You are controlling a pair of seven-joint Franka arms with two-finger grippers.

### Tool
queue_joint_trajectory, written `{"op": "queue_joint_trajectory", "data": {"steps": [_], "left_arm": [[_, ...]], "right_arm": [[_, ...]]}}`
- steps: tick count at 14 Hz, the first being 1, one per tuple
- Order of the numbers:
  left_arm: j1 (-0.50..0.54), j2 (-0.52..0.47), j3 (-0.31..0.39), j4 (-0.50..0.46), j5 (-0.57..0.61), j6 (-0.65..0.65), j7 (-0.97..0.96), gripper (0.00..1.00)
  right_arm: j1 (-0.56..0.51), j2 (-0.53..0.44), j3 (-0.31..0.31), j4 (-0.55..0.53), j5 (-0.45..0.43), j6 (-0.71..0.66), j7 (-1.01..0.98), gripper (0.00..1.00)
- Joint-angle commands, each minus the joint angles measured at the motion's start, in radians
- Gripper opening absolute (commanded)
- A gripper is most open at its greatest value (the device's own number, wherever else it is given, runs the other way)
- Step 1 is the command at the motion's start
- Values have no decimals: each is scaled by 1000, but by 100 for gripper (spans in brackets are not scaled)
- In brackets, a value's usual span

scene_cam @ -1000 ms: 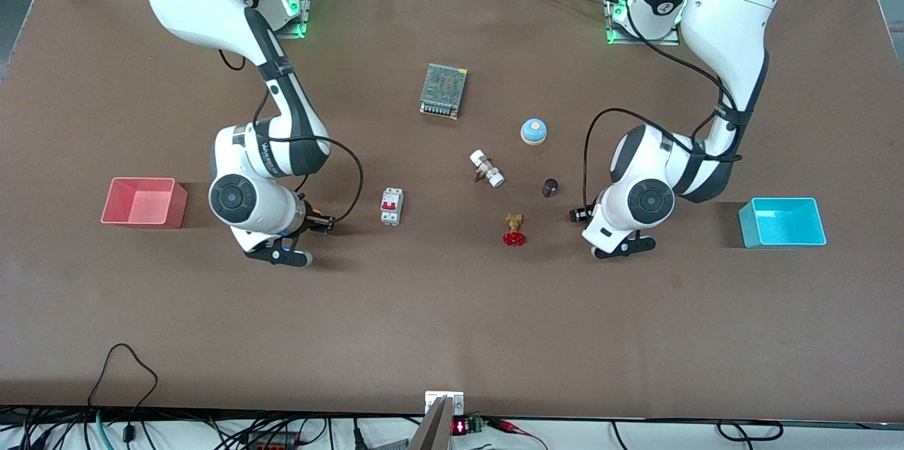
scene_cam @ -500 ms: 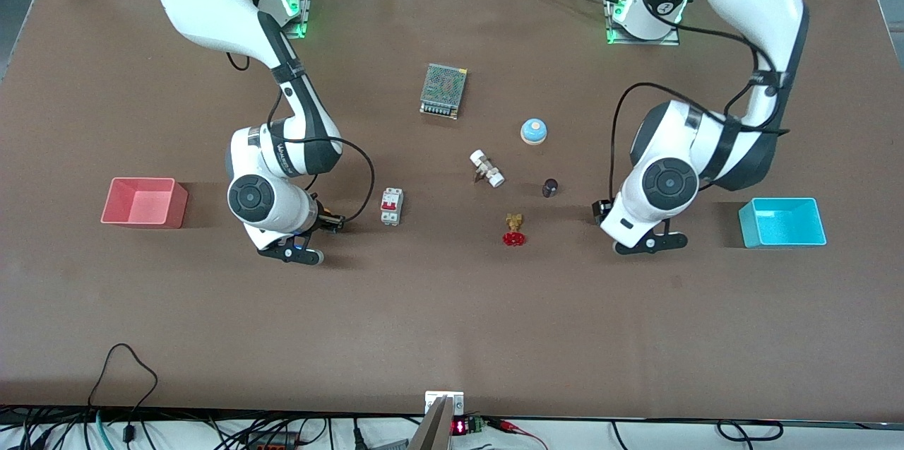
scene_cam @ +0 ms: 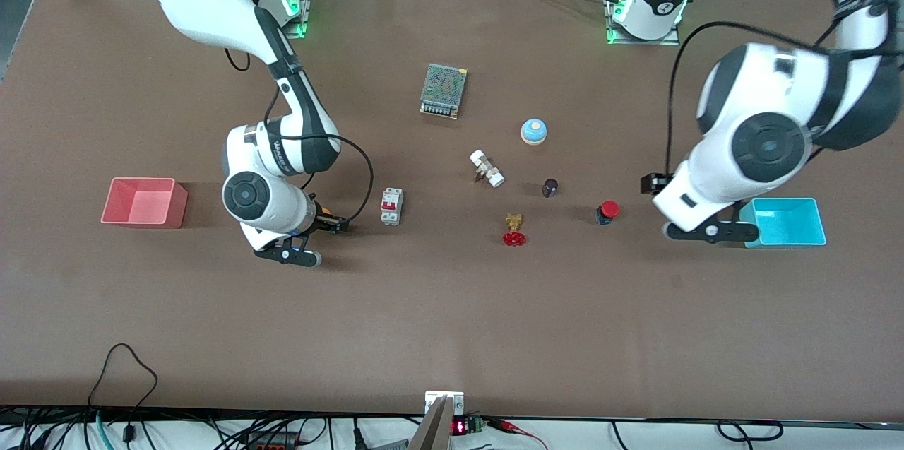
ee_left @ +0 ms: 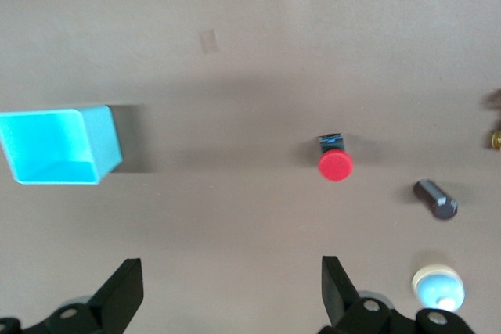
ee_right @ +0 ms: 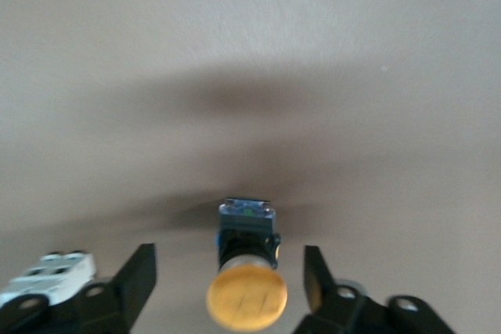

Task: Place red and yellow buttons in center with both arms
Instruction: 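Lower the red button beside the breaker with the left gripper and release, then set the yellow button down with the right gripper and open it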

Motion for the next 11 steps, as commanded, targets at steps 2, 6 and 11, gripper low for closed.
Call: {"op": "queue_joint_trajectory", "data": {"steps": [2, 6, 11], "left_arm": [[65, -82, -4, 25, 1, -44, 171, 100], [100, -101, -9, 50, -5, -43, 274, 100], [83, -50, -7, 137, 1, 27, 299, 100]], "right_arm": [[-5, -178, -18, -11, 5, -105, 17, 100], [-5, -315, -119, 41, 1, -296, -3, 100], [-6, -320, -312, 170, 10, -486, -228, 100]]}}
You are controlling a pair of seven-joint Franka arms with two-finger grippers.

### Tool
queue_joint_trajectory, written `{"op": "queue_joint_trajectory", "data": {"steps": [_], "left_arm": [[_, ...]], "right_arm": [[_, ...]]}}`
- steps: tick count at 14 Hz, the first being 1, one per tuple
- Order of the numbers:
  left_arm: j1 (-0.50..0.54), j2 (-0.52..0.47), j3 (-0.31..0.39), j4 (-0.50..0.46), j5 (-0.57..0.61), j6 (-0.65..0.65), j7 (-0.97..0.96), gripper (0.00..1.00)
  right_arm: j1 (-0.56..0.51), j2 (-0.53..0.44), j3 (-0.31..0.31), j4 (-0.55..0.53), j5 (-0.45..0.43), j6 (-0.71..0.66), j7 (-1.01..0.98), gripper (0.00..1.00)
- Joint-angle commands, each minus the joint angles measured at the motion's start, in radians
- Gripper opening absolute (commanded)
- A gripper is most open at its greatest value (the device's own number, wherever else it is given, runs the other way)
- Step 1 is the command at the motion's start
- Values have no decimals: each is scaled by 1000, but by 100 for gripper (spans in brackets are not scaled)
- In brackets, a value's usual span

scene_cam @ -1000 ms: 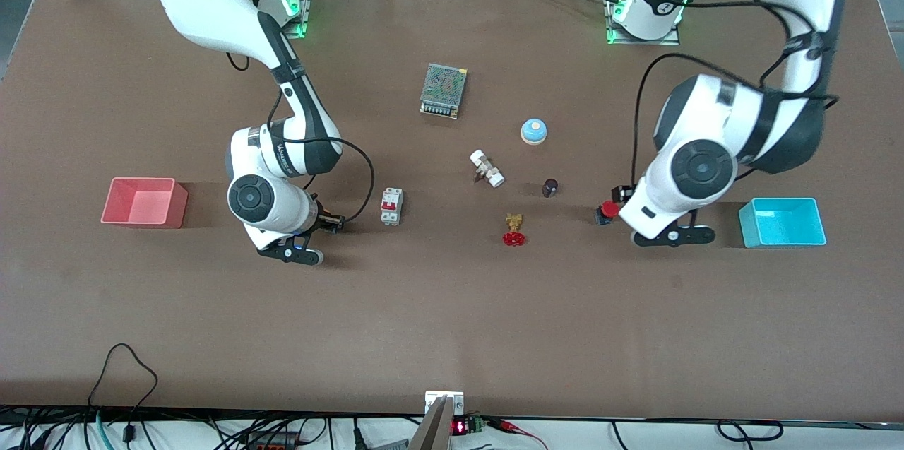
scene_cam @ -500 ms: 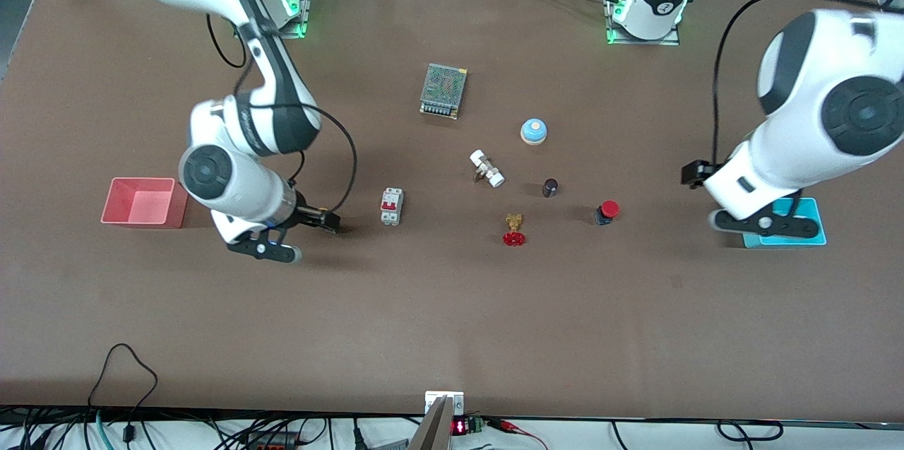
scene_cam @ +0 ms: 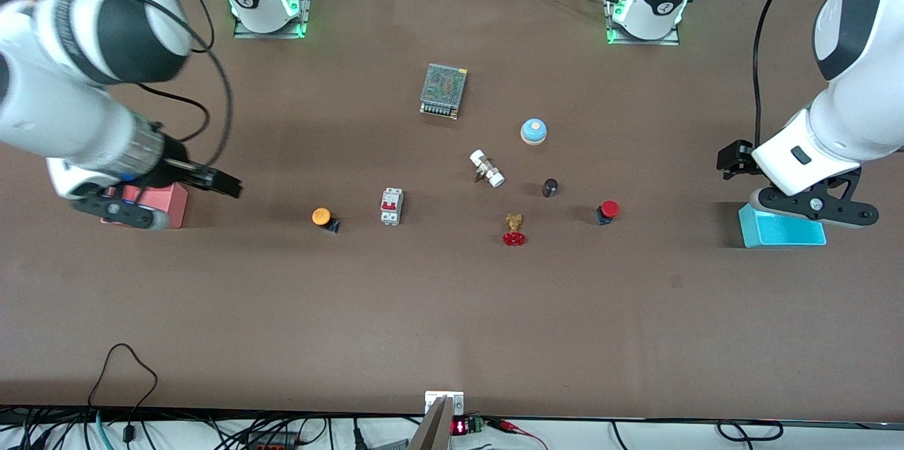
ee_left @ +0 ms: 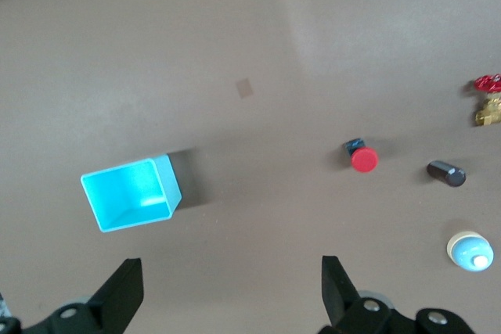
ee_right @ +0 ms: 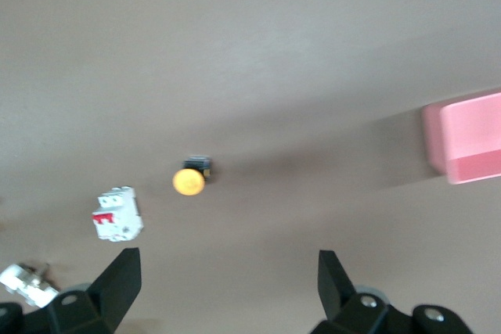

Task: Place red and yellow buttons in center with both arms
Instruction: 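Set the yellow button down with the right gripper and open it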

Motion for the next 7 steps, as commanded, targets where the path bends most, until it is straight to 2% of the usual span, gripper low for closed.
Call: {"op": "queue_joint_trajectory", "data": {"steps": [1, 3, 4, 6, 7], "left_arm": [[-1, 48, -1, 53, -6, 96, 17, 100], [12, 60, 5, 51, -64, 165, 11, 100], [18, 57, 5, 49, -79, 169, 6, 100], [22, 13, 2, -2, -64, 214, -81, 100], [29, -36, 2, -89, -64, 245, -144, 100]], "right_arm": [[6, 20, -97, 41, 13, -64, -138, 100], [-27, -24, -102, 37, 11, -84, -187, 100], [-88, -38, -48, 37, 7, -89, -189, 100], [-318, -76, 175, 36, -54, -88, -238, 100], [-418, -107, 269, 18, -93, -86, -264, 100]]}}
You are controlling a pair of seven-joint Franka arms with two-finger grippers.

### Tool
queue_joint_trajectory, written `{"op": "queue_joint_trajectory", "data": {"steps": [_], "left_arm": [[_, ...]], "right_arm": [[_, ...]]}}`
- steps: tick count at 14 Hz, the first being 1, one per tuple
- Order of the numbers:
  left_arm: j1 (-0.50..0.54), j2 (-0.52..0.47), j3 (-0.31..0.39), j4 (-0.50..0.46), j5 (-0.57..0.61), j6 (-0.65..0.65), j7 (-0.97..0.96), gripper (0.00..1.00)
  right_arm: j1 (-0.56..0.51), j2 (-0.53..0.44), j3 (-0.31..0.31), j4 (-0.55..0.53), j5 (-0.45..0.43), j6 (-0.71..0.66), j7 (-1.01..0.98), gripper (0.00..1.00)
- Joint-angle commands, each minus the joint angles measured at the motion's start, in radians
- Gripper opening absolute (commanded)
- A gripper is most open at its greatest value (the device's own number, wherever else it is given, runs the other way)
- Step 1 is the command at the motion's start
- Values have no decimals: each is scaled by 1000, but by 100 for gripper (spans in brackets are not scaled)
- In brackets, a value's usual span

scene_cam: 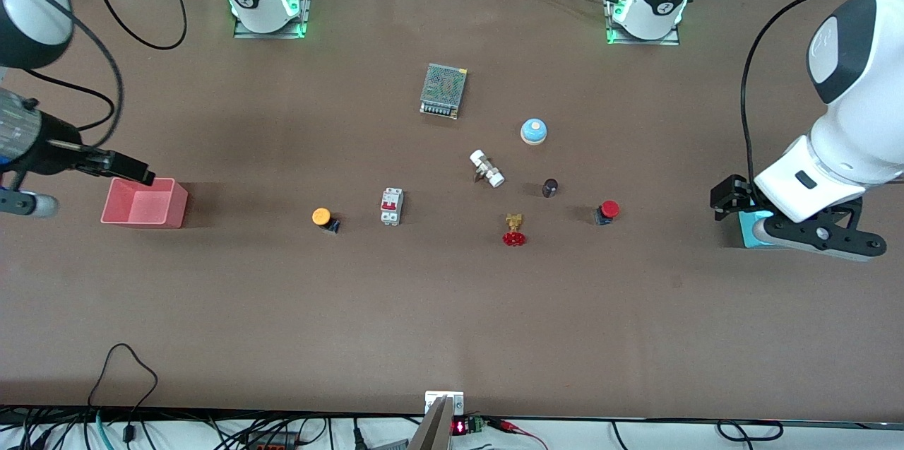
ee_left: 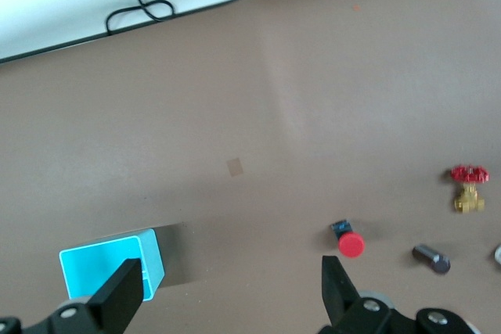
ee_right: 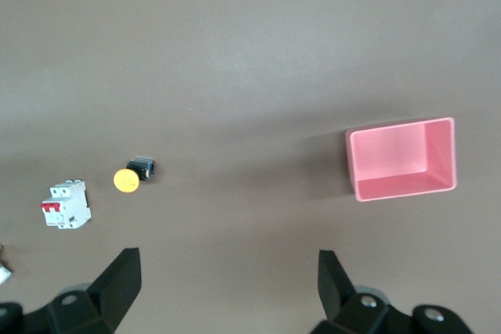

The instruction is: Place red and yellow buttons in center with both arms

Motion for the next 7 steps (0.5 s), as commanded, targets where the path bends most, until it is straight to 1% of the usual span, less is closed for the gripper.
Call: {"op": "queue_joint_trajectory", "data": {"steps": [1, 2, 4, 5, 6, 7], "left_arm": [[31, -129, -3, -185, -8, 113, -95, 100], [40, -169, -5, -262, -9, 164, -82, 100], [39, -247, -5, -376, -9, 185, -74, 100], [36, -269, -6, -399, -11, 179, -88, 100], [37, -275, -6, -396, -11, 149, -74, 100], [39, -276, -8, -383, -18, 68, -72, 100]], "right_arm": [[-246, -70, 230, -32, -75, -20, -63, 100], [-267, -86, 245, -42, -95, -16, -81, 100], [-268, -106, 250, -73, -153, 9, -142, 100], [-267, -130, 250, -110, -158, 35, -152, 100], [-270, -146, 253, -145, -158, 59, -150, 100], [-285, -149, 268, -153, -157, 67, -146, 100]]}}
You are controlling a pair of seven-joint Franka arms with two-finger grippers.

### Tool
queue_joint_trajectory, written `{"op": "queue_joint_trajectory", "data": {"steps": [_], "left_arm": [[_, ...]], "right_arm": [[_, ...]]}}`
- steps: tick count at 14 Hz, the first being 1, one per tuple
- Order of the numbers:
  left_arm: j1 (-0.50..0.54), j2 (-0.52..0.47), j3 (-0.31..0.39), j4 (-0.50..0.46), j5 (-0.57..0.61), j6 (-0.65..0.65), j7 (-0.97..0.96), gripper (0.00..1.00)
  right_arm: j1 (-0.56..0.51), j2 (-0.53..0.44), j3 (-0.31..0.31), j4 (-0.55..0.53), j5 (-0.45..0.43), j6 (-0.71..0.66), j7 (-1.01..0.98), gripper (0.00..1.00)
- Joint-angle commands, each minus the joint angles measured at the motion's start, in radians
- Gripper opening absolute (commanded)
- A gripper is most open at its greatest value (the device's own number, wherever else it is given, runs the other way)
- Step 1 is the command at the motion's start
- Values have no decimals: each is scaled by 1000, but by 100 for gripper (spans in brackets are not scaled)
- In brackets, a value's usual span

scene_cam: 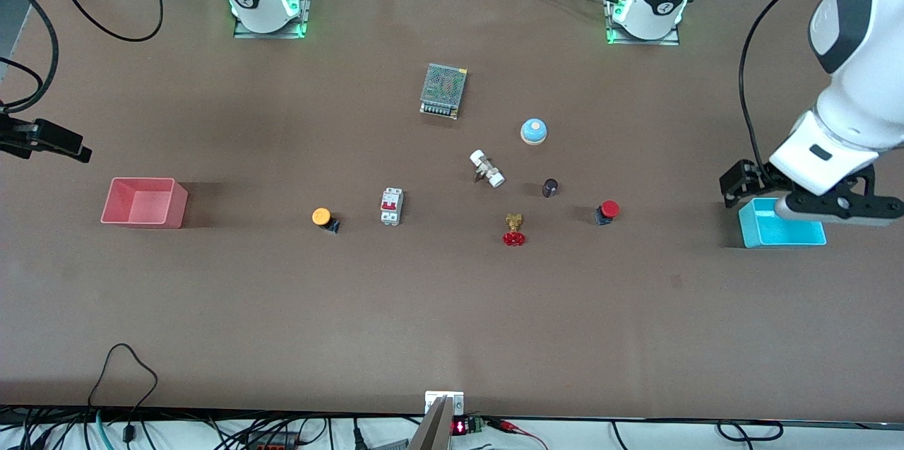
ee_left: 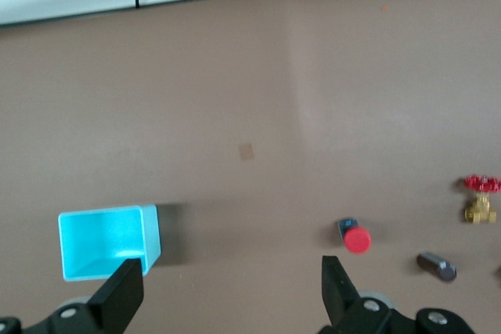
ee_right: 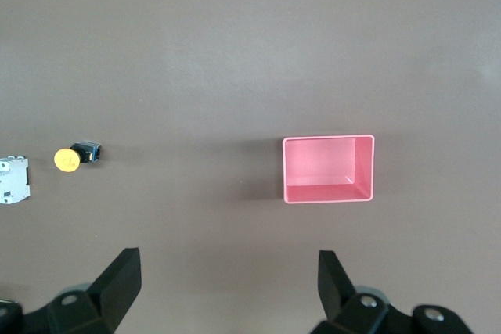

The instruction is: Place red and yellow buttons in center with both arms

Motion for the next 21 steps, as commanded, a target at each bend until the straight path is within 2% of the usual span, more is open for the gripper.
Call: {"op": "queue_joint_trajectory", "data": {"steps": [1, 2, 8, 10, 13, 14, 17, 21], "left_arm": [[5, -64, -8, -35, -21, -116, -2, 100], [-1, -61, -5, -6, -22, -137, -2, 100], [11, -63, 4, 102, -29, -312, -1, 100], [19, -75, 16, 84, -102, -297, 14, 100], [14, -114, 18, 18, -107, -217, 33, 100], [13, -114, 18, 18, -107, -217, 47, 100], [19, -101, 16, 30, -107, -237, 60, 100], [19, -104, 15, 32, -106, -294, 60, 100]], "right_arm": [[-57, -52, 72, -79, -13, 46, -8, 100], [-71, -52, 92, -77, -5, 42, -3, 100], [-69, -83, 91, -81, -8, -29, 20, 100], [-69, -83, 91, -76, -8, -32, 20, 100], [-50, -89, 85, -76, -10, -30, 20, 100], [-33, -89, 60, -77, -10, -29, 20, 100], [119, -89, -78, -77, -14, -13, 20, 100], [122, -115, -89, -109, -21, -21, 20, 100]]}}
